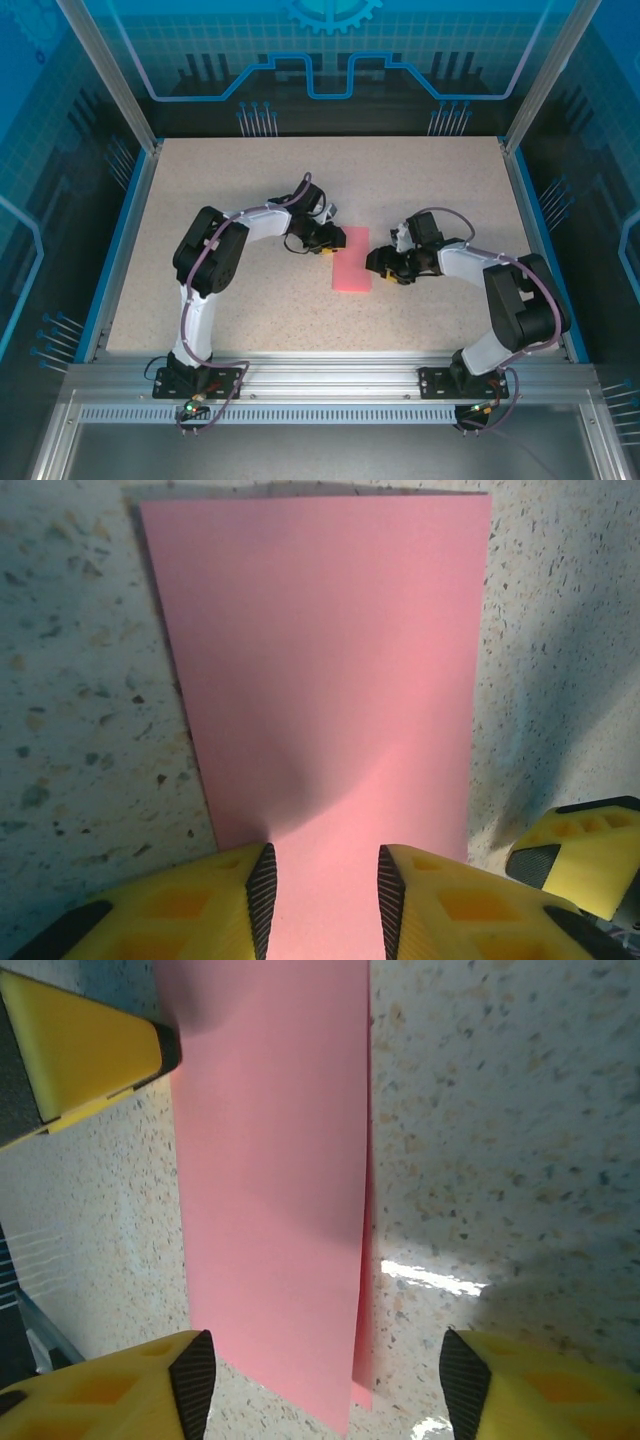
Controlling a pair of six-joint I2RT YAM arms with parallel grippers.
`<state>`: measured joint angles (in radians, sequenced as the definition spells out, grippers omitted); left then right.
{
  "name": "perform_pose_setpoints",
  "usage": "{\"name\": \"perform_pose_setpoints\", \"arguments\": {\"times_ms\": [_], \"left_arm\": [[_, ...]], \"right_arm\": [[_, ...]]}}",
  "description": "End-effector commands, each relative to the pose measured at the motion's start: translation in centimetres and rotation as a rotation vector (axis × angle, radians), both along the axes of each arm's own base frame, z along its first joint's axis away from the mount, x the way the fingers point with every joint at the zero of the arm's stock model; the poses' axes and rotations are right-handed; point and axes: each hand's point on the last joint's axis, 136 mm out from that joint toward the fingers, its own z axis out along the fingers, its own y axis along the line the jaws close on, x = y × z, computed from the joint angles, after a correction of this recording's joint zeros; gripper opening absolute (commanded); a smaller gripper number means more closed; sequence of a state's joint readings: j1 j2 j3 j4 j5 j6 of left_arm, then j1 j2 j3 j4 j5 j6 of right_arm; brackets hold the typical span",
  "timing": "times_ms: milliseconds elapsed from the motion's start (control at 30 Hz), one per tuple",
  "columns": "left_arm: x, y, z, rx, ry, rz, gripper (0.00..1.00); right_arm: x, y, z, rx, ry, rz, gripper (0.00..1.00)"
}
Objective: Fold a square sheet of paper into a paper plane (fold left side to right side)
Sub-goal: Fold the triangle a second time at the center of the table.
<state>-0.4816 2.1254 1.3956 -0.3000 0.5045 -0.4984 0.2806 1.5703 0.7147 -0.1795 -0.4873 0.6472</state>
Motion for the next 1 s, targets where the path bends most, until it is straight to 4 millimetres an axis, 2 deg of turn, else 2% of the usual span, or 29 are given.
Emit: {"name": "perform_pose_setpoints", "arguments": {"times_ms": [0,400,567,767,967], "left_arm": [[-1.2,0.7,-0.8,0.037,0.032,0.001,0.36],[-1.3,0.8,-0.7,0.039,0.030,-0.002,0.36],[-1.3,0.7,-0.3,0.031,0.017,-0.006,0.36],[-0.8,0.6,2.1,0.001,-0.077,-0.023,0.40],[-1.1,1.7,6.6,-0.012,-0.297,-0.034,0.55]], "right_arm": [[-0.5,1.0,0.3,0.051,0.050,0.033,0.61],[-1.0,3.0,-0.7,0.091,0.114,0.070,0.55],[-0.3,3.9,-0.5,0.135,0.108,0.063,0.53],[1.0,4.2,0.0,0.163,0.087,0.032,0.51],[2.7,3.9,1.0,0.190,0.068,0.006,0.51]]}}
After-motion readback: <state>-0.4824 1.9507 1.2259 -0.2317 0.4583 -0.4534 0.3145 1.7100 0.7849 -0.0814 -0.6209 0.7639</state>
